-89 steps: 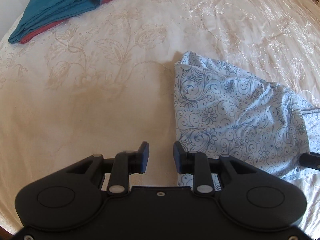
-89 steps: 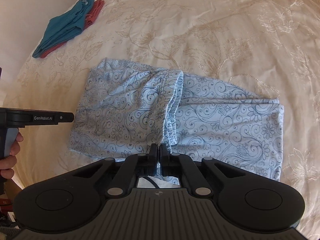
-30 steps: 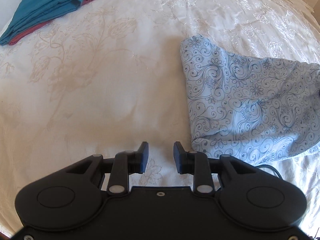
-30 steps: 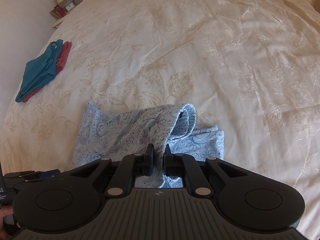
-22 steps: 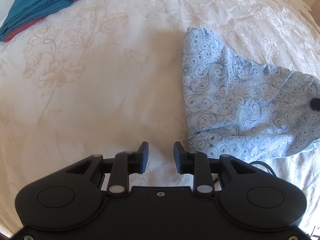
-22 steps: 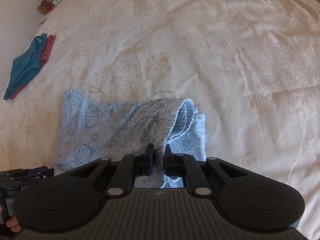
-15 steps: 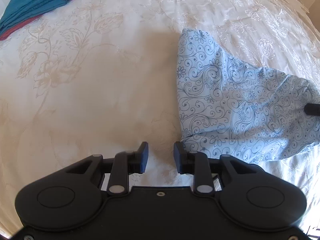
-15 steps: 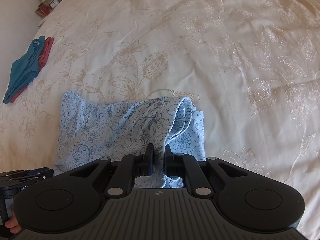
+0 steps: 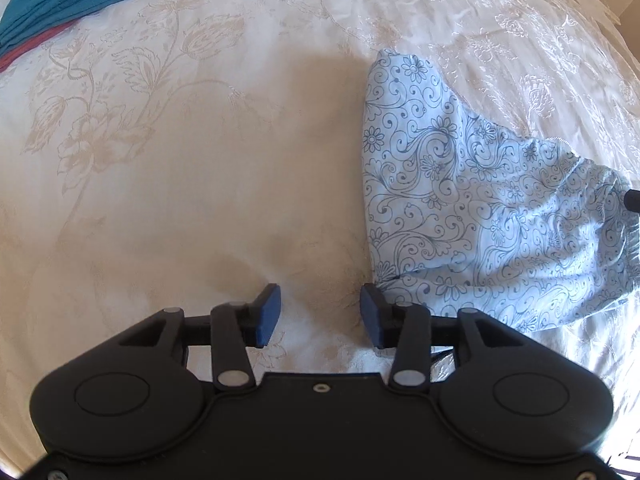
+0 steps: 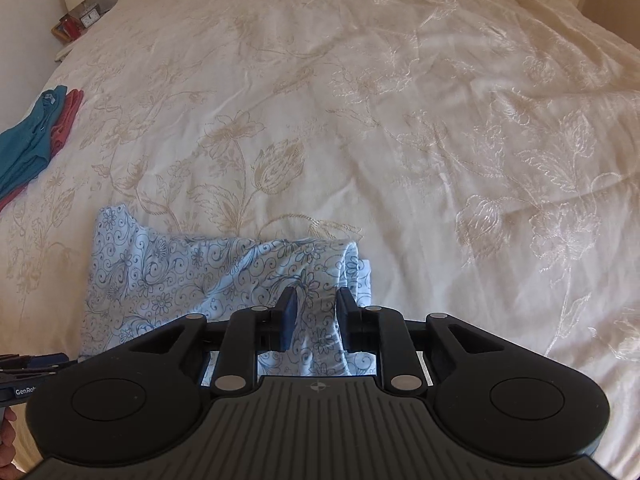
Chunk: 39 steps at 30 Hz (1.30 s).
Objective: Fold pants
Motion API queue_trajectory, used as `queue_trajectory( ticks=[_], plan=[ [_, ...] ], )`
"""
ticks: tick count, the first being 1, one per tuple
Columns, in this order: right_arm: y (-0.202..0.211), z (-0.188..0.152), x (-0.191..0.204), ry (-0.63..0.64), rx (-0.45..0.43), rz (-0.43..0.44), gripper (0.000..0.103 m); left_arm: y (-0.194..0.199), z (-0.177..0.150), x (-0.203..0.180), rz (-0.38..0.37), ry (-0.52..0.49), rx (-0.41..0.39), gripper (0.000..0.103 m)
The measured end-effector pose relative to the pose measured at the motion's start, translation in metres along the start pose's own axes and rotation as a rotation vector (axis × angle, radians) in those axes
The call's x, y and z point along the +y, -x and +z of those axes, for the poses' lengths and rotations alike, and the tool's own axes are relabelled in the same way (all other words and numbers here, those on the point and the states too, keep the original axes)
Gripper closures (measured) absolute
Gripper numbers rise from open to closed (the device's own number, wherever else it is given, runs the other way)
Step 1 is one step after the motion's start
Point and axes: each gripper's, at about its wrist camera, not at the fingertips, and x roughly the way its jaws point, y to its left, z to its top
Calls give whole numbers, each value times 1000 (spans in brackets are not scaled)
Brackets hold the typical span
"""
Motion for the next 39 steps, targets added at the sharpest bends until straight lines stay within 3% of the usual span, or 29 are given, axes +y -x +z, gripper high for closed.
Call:
queue_trajectory(
  ticks=[3, 5, 7, 11, 15, 19, 24, 27, 29, 34, 39],
  plan=[
    [3, 6, 5, 32, -22, 0, 82, -3, -4, -3, -20, 0, 10, 57],
    [1, 10, 13, 63, -26, 25, 82, -4, -9, -6, -37, -7, 9, 66],
    [2, 14, 23, 100, -34, 60, 81, -2, -13, -10, -32, -12, 2, 66],
    [3, 23, 51, 203, -57, 124, 77, 4, -18, -6, -27, 29, -25, 50],
    [0, 29, 70, 249, -54, 178, 75, 18, -23, 3, -23, 67, -80, 47],
    [-4, 27, 83, 294, -46, 199, 74, 36, -28, 2, -20, 38, -140, 39],
    [-5, 23, 91, 315, -25, 222, 74, 23, -24, -13, -50, -43, -114, 38],
    [-6, 22, 96, 334, -23, 229, 74, 9, -22, -21, -44, -73, -90, 56],
    [-7, 22, 101, 350, -23, 236, 74, 2, -20, -24, -86, -66, -53, 95],
    [-17, 30, 118, 405, -22, 258, 74, 4, -36, -37, -42, -109, -87, 96],
    [-34, 39, 149, 530, -35, 278, 74, 8, -39, -33, -59, -74, -89, 96]
  ],
)
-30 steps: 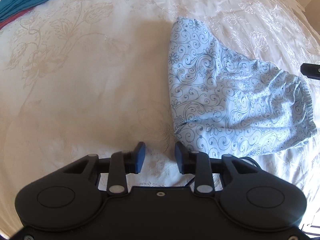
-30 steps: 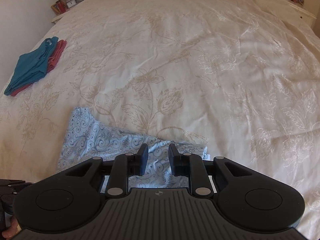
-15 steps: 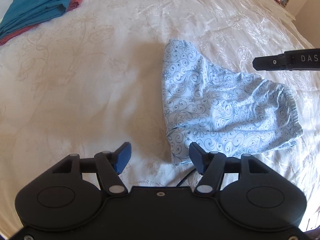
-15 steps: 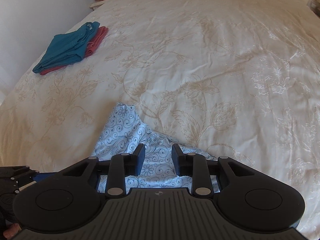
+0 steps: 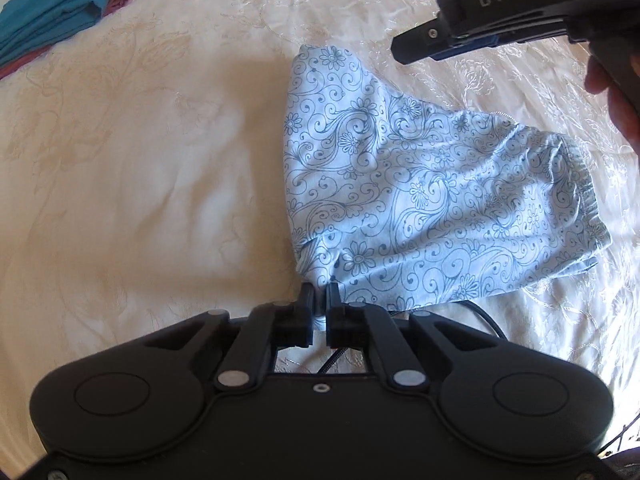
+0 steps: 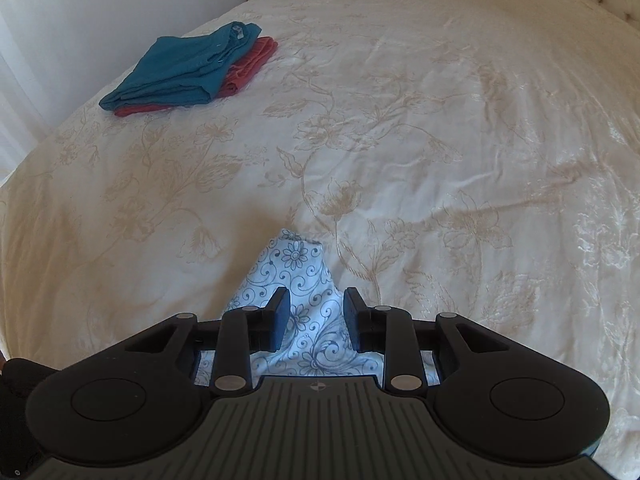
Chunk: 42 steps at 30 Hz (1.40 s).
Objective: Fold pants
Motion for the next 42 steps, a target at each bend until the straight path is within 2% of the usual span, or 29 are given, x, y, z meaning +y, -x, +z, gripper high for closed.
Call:
queue_trajectory(
  ticks=[3, 7, 12, 16, 17, 19, 22, 25, 32, 34, 39, 42],
  plan=[
    [-15, 17, 13, 107, -12, 8, 74, 1, -1, 2, -6, 16, -1, 96],
    [-34, 35, 29, 253, -12, 61, 74, 1, -2, 1, -11, 28, -4, 96],
    [-61, 40, 41, 429, 62, 80, 74, -1, -2, 3, -21, 44, -3, 96],
    [-73, 39, 45, 519, 128, 119, 74, -1, -2, 4, -25, 62, -2, 96],
    [-74, 38, 47, 538, 129, 123, 76, -2, -2, 4, -25, 65, -2, 96],
    [-76, 37, 49, 558, 139, 130, 92, -2, -3, 5, -29, 71, -1, 96],
    [-81, 37, 48, 542, 130, 78, 95, -2, -4, 7, -35, 86, 3, 96],
    [-93, 45, 34, 406, 137, 21, 96, -3, -6, 7, -30, 87, 9, 98],
    [-102, 44, 27, 322, 144, 29, 95, -7, -12, 10, -26, 82, 58, 99],
    [-96, 47, 25, 295, 111, 17, 92, -3, -15, 10, 0, 55, 64, 98],
    [-64, 54, 13, 178, 27, 11, 87, 15, -9, 19, 43, 6, -3, 92],
    [-37, 41, -3, 67, -3, 22, 86, 18, 6, 23, 47, 7, -44, 88]
  ],
)
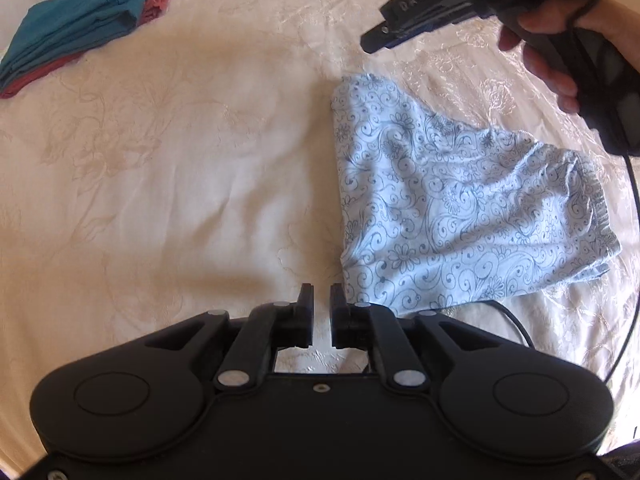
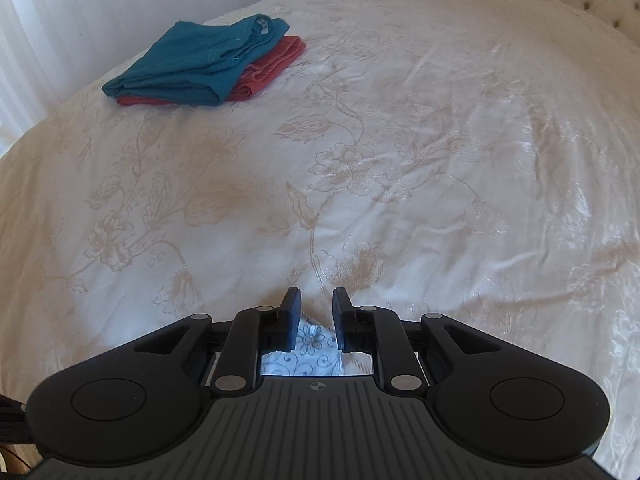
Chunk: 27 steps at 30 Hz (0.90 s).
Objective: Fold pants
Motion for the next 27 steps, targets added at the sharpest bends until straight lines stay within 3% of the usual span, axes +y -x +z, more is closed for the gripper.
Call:
queue_trajectory(
  ticks=[4, 9, 14, 20, 23, 27],
  plan=[
    [37, -41, -21, -140, 0, -38, 85, -12, 22, 0, -31, 4, -17, 58],
    [63, -111, -42, -220, 81, -150, 84, -34, 32, -8, -77, -5, 42, 58],
    [77, -178, -61, -320, 180, -233, 85, -39, 9, -16, -137, -25, 130, 59],
    [102, -195, -61, -388, 127, -260, 84, -26, -13, -29, -86, -139, 166, 59],
    [116, -195, -65, -428, 50, -278, 83, -9, -8, -27, -51, -139, 109, 59],
    [122, -194, -72, -474, 5, -271, 73, 7, 12, -23, 1, -139, 33, 57]
  ],
)
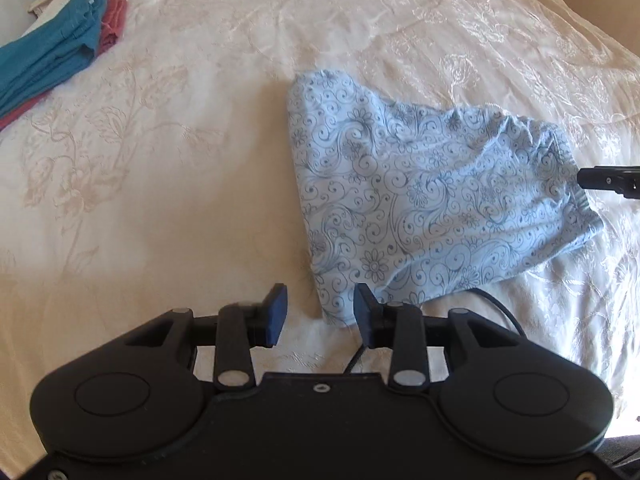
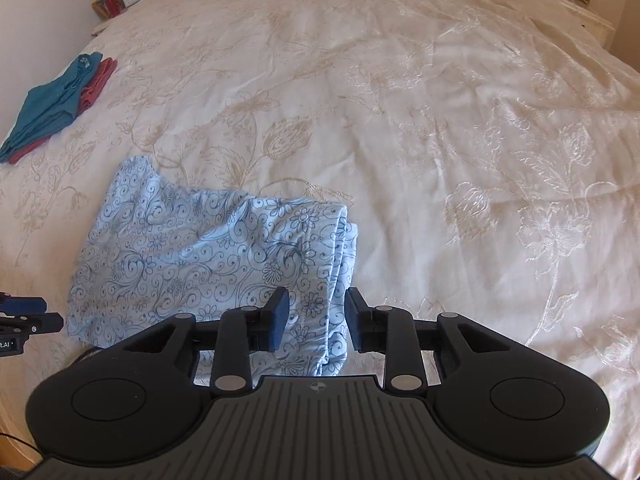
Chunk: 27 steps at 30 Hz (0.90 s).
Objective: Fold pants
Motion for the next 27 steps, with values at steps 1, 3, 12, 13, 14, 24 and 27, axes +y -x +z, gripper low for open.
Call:
queue_trajectory(
  ticks=[1, 3, 12, 13, 14, 24, 27],
  plan=[
    [-2, 1, -1, -11, -1, 7, 72, 1, 6, 1, 6, 1, -10, 54],
    [-7, 3, 0, -24, 11, 14, 71, 1, 17, 1, 20, 5, -19, 49],
    [-19, 1, -7, -92, 52, 22, 62, -36, 46, -3, 40, 38, 84, 48],
    [-20, 1, -10, -105, 55, 20, 60, -40, 47, -3, 41, 43, 95, 48],
    [-21, 2, -12, -113, 58, 19, 60, -43, 49, -2, 41, 46, 102, 48],
    [-38, 4, -30, -182, 112, 52, 58, -62, 62, -3, 32, 57, 129, 43],
    [-45, 5, -34, -199, 126, 76, 55, -67, 65, -2, 21, 66, 131, 42]
  ],
)
